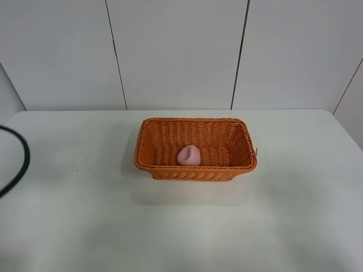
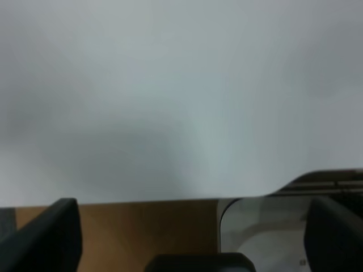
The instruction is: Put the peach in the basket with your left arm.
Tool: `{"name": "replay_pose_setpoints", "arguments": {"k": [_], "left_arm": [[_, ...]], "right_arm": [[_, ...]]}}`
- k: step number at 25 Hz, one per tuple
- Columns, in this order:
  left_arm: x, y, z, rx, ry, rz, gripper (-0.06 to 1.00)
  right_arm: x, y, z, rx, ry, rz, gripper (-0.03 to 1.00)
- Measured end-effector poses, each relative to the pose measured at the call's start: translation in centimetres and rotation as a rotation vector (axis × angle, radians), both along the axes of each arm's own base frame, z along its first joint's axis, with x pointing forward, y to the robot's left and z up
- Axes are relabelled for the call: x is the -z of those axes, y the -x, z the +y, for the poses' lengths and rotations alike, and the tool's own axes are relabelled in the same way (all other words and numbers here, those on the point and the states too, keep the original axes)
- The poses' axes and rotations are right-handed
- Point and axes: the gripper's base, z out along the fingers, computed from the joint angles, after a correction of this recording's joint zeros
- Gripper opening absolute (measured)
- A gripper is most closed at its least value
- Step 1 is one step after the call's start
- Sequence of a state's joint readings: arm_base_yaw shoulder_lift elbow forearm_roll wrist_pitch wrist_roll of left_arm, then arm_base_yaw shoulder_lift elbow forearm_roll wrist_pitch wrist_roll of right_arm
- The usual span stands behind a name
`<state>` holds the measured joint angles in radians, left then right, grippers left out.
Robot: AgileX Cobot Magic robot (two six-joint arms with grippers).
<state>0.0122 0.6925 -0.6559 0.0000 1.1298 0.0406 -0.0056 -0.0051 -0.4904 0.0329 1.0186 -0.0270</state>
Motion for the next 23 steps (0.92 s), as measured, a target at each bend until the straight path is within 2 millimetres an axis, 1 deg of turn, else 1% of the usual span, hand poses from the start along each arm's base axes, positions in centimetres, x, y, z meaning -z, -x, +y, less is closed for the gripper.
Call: {"name": "replay_pose_setpoints", "arguments": {"k": [3, 4, 10, 14, 17, 23], "left_arm": [[2.1, 2.7, -0.1, -0.001, 0.007, -0.089, 0.82], [2.3, 3.3, -0.1, -0.001, 0.009, -0.118, 0.82], [1.6, 6.7, -0.2, -0.001, 0.006, -0.389, 0.82], [1.4, 9.1, -0.2, -0.001, 0.005, -0.556, 0.82], [1.5, 10.0, -0.2, -0.001, 0.006, -0.615, 0.82], [1.5, 10.0, -0.2, -0.001, 0.010, -0.616, 0.82]], "right_arm": [[0.0, 0.0, 0.0, 0.000, 0.000, 0.000, 0.69], [0.0, 0.0, 0.0, 0.000, 0.000, 0.000, 0.69], [0.0, 0.0, 0.0, 0.000, 0.000, 0.000, 0.69], [0.0, 0.0, 0.0, 0.000, 0.000, 0.000, 0.69], [0.0, 0.0, 0.0, 0.000, 0.000, 0.000, 0.69], [0.0, 0.0, 0.0, 0.000, 0.000, 0.000, 0.69]]}}
